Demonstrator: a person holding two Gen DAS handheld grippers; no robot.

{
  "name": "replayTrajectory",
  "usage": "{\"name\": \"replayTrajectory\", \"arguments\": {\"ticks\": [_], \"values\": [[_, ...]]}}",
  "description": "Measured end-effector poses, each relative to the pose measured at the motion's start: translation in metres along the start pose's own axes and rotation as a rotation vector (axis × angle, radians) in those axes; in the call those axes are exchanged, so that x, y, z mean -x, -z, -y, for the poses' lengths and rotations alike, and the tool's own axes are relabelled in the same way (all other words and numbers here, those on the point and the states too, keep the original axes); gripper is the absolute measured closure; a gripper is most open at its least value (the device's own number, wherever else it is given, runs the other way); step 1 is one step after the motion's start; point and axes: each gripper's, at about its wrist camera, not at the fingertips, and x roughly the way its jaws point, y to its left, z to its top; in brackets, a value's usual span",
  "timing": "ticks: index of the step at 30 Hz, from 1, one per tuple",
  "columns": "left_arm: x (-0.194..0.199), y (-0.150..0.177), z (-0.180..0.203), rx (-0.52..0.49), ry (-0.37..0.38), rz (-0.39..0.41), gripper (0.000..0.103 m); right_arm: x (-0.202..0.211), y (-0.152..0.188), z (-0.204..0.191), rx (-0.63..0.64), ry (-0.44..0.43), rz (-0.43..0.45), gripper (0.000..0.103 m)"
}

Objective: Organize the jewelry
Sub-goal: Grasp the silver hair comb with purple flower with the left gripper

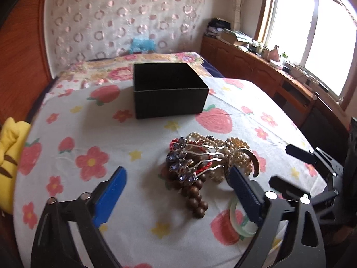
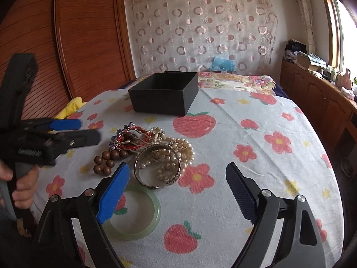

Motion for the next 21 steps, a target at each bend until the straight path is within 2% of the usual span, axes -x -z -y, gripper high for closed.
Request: {"name": "replayTrajectory", "arguments": {"ticks": [2,8,11,13,18,21], "values": [[-0.009,-0.005,-0.002,0.004,0.019,-0.023,0.022,-0.001,0.000,-0.001,0.003,-0.003,-0.003,0.013],[-0.033,-0.013,-0.007,0.015,0.052,-0.088,0.040,-0.004,-0.001,-0.003,0.015,-0.002,-0.014,0.013],[-0.039,-0.017,-0.006,0.015,0.063,-0.097,0.044,-0.006,-0.002,-0.005,0.023,-0.003,-0.020,0.013],[-0.043,-0.019,-0.007,0.017,0.067,-0.102,0.053,-0.008,-0.006,-0.007,0.036,-0.009,-0.024,0.013],[-0.052,-0.019,-0.011,0.044,0.066,-0.124,0.060,-0.015,-0.017,-0.012,0.071,-0.025,-0.035,0.013],[-0.048,-0.020,-0.011,0.037,0.054,-0.114,0.078,-0.020,-0.020,-0.013,0.092,-0.040,-0.058,0.013]]}}
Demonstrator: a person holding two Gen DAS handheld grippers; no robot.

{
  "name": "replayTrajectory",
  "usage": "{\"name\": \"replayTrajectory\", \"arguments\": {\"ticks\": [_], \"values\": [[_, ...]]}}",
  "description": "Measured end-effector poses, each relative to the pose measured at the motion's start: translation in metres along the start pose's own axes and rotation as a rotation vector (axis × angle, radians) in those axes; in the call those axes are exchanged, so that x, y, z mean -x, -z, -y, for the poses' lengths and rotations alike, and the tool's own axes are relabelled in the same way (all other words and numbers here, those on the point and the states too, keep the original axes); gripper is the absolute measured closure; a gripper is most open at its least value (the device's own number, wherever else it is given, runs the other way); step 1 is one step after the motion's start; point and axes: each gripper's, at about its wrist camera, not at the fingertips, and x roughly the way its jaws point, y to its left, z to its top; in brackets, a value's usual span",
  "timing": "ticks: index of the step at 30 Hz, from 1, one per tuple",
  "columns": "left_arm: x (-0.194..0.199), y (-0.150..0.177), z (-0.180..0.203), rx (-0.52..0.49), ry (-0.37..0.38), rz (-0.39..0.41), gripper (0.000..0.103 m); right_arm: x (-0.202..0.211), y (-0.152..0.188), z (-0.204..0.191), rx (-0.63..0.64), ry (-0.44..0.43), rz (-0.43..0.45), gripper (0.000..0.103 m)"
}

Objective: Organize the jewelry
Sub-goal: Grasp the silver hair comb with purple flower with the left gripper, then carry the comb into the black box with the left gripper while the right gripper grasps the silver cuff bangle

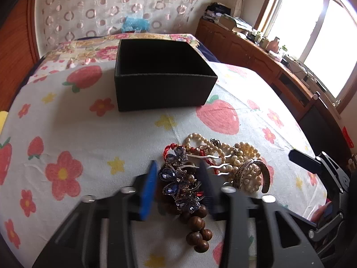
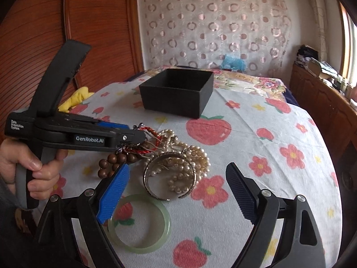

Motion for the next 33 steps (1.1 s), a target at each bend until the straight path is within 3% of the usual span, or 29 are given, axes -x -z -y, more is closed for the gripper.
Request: {"name": "replayTrajectory", "arguments": {"ticks": [7,14,21,33], "values": [[0.013,0.002,-0.004,-0.017,-0.049,0.049,0.083,-0.018,-0.002,0.000,0.024,-0.029,-0.080,0.013],[0.034,0.000,-0.005,-0.048,-0.130,0.125,0.084,-0.028,-0.008,0.000,0.043,-0.039,-0.095,0.013],[0.039,-0.001,-0.021,-0.025,-0.154,0.137,0.084,-0.035,-0.009,-0.005,0.087,-0.047,-0.120,0.014],[0.049,0.006,-0.022,-0.007,-0.146,0.171,0.084,-0.046,-0.006,-0.016,0.183,-0.012,-0.173,0.038]]}}
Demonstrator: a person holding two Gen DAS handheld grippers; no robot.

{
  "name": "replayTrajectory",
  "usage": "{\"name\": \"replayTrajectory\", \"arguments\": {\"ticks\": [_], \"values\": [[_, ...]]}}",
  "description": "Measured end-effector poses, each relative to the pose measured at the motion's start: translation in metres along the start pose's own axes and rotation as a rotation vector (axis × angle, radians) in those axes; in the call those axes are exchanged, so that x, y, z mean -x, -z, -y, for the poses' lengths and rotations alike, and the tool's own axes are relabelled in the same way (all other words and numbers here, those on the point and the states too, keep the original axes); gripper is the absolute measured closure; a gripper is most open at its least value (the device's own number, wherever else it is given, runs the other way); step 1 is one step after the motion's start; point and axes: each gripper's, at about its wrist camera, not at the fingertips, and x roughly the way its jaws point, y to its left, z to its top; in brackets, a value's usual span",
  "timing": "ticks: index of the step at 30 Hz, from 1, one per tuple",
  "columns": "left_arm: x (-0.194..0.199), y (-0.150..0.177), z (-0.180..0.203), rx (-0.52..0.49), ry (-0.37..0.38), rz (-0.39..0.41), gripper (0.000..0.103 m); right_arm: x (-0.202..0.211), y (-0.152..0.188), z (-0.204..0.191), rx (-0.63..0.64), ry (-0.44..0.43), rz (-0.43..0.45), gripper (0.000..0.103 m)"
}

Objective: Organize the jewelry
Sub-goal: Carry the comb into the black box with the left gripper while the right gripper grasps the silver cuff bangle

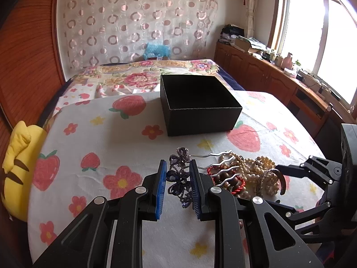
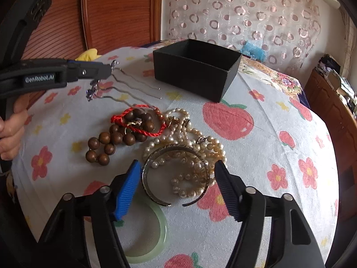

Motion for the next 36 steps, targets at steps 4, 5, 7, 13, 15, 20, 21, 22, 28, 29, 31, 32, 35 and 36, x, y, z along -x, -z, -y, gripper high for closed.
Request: {"name": "replayTrajectory", "arguments": {"ticks": [4,5,7,13,15,20,21,22,28,29,31,32,35,36], "values": [[0.000,0.000,0.001,-0.001,0.000,-0.001,0.084,0.003,0.001,-0.001,0.008,-0.004,0.006,0.039],[0.001,0.000,0.001,-0.002,-0.001,0.001,0.084,0.004,0.001,0.000,0.007,-0.007,0.010,0.039],[0.002,0.000,0.002,-0.006,-0.001,0.008,0.084,0.009,0.000,0.002,0.003,-0.005,0.027,0.039],[0.005,-0.015,0.007,-0.008,0.003,0.037,0.084,0.026,-0.011,0.012,-0.011,-0.007,0.090,0.039],[0.004,-0.021,0.008,-0.006,0.006,0.045,0.084,0.030,-0.016,0.019,-0.018,-0.014,0.108,0.039],[-0.005,-0.039,0.009,-0.018,0.003,0.059,0.084,0.035,-0.028,0.037,-0.036,-0.021,0.141,0.039],[-0.008,-0.043,0.009,-0.017,0.002,0.059,0.084,0.036,-0.030,0.041,-0.042,-0.022,0.146,0.039],[-0.010,-0.045,0.008,-0.016,0.002,0.058,0.084,0.036,-0.033,0.045,-0.047,-0.022,0.151,0.039],[-0.026,-0.070,0.009,-0.033,-0.007,0.052,0.084,0.031,-0.048,0.065,-0.066,-0.022,0.161,0.039],[-0.028,-0.074,0.009,-0.036,-0.008,0.052,0.084,0.029,-0.050,0.068,-0.068,-0.023,0.161,0.039],[-0.033,-0.080,0.006,-0.039,-0.010,0.051,0.084,0.025,-0.056,0.073,-0.069,-0.025,0.163,0.039],[-0.038,-0.086,0.006,-0.040,-0.011,0.049,0.084,0.023,-0.059,0.074,-0.070,-0.027,0.163,0.039],[-0.049,-0.096,0.005,-0.043,-0.014,0.043,0.084,0.016,-0.069,0.082,-0.067,-0.032,0.165,0.039],[-0.054,-0.099,0.005,-0.044,-0.016,0.040,0.084,0.014,-0.072,0.084,-0.065,-0.032,0.167,0.039]]}}
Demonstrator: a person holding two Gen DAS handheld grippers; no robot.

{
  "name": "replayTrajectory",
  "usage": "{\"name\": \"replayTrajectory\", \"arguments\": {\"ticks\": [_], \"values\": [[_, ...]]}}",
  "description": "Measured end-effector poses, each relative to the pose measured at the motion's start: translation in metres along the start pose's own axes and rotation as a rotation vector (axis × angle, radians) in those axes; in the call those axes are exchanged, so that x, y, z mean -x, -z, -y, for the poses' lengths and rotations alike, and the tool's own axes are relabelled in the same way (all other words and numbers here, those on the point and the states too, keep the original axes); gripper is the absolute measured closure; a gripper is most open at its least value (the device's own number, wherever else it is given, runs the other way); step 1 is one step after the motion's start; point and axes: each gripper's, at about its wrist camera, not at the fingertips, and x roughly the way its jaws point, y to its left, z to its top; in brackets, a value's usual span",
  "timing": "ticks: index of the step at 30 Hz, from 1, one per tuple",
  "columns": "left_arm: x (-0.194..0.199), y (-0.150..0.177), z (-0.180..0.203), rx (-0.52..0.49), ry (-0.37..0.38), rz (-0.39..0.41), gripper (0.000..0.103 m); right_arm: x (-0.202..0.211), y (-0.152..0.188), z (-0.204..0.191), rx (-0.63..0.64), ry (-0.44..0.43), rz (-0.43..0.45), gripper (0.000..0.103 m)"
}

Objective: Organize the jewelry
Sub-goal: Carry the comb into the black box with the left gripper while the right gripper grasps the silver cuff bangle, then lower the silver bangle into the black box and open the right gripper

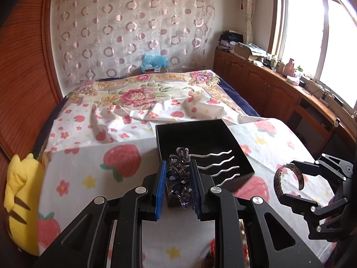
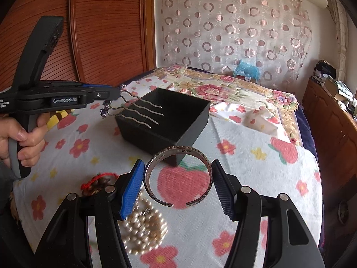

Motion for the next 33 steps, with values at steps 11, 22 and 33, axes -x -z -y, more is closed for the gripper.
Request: {"name": "replayTrajectory", "arguments": {"ticks": [11,22,33], "values": [[-0.042,-0.014,-0.002,-0.003,0.038,-0.049,0.077,-0.023,-0.035,0.015,0.018,-0.005,0.020,0.039],[-0.017,-0.001,-0.032,0.046,-0.001,0.004,0.065,-0.053,-0.061,0.002,0.065,-0.033,0.024,0.039],[0.008,0.034,-0.051,0.071,-0.053,-0.006,0.064,-0.098,-0.065,-0.026,0.151,-0.021,-0.054,0.039]]}}
